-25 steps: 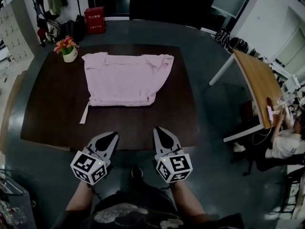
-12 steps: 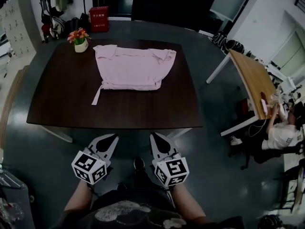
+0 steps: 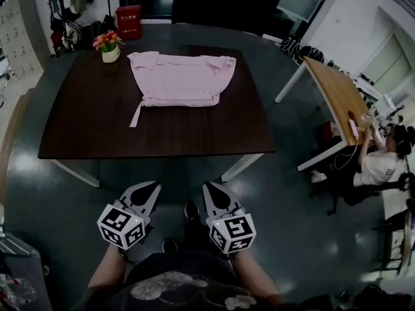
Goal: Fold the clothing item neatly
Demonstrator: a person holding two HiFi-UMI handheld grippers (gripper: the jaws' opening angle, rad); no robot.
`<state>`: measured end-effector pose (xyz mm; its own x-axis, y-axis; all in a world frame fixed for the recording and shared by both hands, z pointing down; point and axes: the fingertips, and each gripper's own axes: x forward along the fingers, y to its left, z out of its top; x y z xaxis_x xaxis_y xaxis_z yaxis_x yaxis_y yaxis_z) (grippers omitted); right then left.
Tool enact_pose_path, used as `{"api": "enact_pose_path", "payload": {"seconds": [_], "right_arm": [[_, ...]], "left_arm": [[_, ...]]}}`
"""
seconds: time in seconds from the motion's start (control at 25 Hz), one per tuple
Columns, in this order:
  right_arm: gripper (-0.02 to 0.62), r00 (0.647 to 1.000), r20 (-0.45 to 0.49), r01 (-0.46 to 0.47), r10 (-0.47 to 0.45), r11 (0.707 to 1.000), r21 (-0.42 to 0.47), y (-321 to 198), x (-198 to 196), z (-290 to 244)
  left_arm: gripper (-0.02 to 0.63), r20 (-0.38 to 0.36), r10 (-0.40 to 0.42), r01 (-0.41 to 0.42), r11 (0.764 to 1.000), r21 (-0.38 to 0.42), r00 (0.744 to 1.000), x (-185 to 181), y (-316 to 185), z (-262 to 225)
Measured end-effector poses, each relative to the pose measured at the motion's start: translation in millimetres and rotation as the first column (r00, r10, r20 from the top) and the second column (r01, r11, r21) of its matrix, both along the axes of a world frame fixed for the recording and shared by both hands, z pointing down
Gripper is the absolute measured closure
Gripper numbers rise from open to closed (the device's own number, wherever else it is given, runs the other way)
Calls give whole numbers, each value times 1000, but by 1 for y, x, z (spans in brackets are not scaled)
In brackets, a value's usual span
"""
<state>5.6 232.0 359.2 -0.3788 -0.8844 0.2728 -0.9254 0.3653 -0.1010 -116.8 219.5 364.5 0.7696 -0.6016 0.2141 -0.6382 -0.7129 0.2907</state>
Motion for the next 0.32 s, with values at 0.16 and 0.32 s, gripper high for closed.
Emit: {"api": "enact_pose_path", "payload": {"seconds": [0.16, 0.32], "right_arm": [[603, 1000, -12, 6, -6, 1000, -5, 10, -12, 1], [603, 1000, -18, -1, 1, 1000, 1, 11, -17, 2]], "left_arm": [[595, -7, -4, 4, 1000, -1, 1000, -12, 8, 1], [595, -17, -5, 5, 1000, 4, 1000, -18, 9, 4]]}}
